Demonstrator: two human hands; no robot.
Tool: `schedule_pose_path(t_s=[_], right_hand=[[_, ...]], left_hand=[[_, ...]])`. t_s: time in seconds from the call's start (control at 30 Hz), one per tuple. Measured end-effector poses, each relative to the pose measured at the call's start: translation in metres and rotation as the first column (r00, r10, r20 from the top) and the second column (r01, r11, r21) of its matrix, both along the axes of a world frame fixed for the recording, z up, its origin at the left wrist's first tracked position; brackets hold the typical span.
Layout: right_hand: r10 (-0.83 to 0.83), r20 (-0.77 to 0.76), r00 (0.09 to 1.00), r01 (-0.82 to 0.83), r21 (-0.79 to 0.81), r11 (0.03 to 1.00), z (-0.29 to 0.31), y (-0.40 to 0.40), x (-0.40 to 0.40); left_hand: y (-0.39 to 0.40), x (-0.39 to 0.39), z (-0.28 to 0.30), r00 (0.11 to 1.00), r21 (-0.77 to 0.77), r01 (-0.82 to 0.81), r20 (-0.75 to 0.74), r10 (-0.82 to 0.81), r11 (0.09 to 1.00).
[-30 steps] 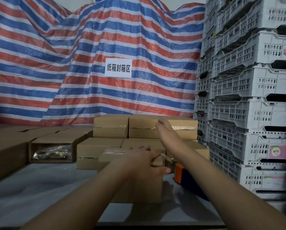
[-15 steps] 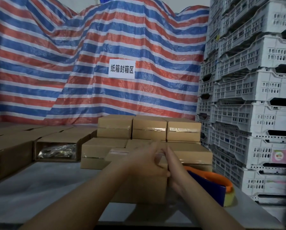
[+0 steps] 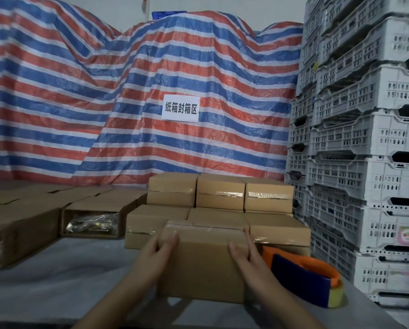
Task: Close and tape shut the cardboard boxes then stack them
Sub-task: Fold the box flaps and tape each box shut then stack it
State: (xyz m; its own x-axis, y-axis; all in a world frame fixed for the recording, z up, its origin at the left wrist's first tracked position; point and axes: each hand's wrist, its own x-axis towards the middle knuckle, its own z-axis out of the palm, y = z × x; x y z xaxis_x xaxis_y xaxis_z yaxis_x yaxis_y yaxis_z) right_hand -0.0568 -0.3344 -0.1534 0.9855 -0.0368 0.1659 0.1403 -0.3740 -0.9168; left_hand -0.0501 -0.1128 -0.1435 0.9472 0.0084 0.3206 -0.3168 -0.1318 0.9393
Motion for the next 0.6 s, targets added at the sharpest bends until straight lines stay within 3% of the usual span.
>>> schedule_pose_path(t_s=[0.1, 0.27, 0.47, 0.6], right_hand=[[0.029, 0.021, 0.999, -0.030, 0.038, 0.999, -0.003, 0.000, -0.002], [0.112, 0.009, 0.994, -0.111, -0.080, 0.991, -0.012, -0.006, -0.004], [0.060, 0.125, 0.990, -0.053, -0.058, 0.997, -0.009, 0.001, -0.008], [-0.020, 0.207, 0.978, 0.000, 0.093, 0.996, 0.022, 0.023, -0.006]], left_hand=[[0.002, -0.002, -0.013, 0.995, -0.118, 0.081, -0.043, -0.087, 0.990], [0.011, -0.003, -0.022, 0.989, -0.008, 0.143, -0.022, -0.143, 0.990], [0.002, -0.002, -0.016, 0.997, -0.073, -0.073, 0.021, 0.075, 0.995], [0.006, 0.004, 0.024, 0.973, -0.143, -0.202, 0.080, 0.215, 0.969]])
